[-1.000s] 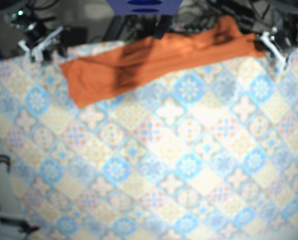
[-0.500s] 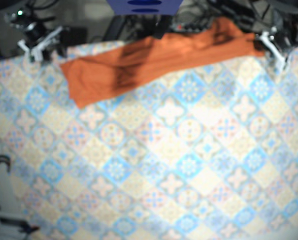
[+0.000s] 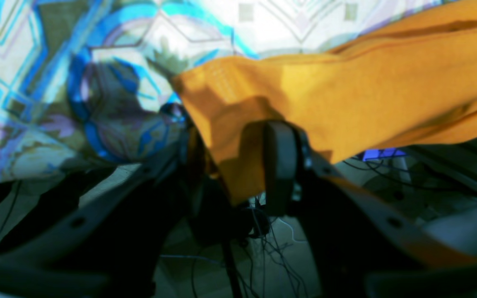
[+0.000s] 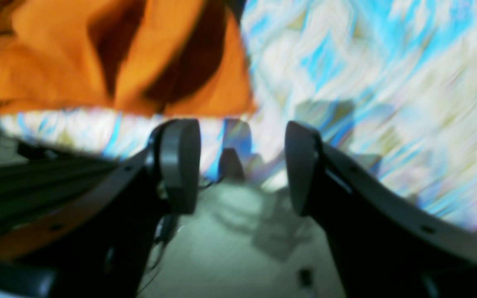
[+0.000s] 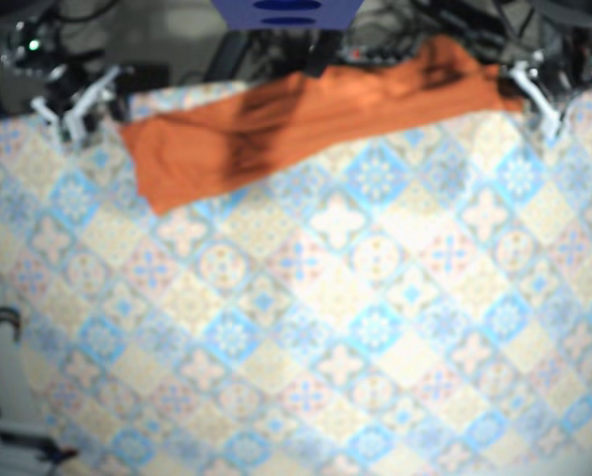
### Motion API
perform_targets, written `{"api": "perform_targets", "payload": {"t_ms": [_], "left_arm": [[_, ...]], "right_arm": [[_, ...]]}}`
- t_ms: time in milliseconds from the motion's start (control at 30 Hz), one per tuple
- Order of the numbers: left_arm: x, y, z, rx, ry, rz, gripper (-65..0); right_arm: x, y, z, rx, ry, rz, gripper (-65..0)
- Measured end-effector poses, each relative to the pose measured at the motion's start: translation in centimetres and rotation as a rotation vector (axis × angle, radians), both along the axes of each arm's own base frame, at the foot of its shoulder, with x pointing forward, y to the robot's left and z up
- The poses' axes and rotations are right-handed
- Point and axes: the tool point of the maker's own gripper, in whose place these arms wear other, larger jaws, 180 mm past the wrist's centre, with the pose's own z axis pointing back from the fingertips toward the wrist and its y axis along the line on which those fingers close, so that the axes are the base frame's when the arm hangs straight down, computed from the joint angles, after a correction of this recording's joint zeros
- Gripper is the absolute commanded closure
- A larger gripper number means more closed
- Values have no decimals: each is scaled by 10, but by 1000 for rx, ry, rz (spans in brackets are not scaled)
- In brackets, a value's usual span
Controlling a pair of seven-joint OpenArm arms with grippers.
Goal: Fold the T-shirt properly
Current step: 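Lower the right gripper onto the strip end and grasp it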
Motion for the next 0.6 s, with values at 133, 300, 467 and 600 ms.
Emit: {"api": "perform_targets", "payload": {"t_ms": [133,300,467,600], "left_arm": [[1,0,0,2,-2,-1,-234],[0,0,0,0,-1,0,-234],[0,0,0,1,-1,-1,-234],[1,0,0,1,-3,0,-234]], "right_arm": [[26,-6,13,-46,-12,21,-444],[39,-18,17,-98,26,45,-468],[49,2,23,-11,44,112,-471],[64,24,25,31,54,177,-469]]}}
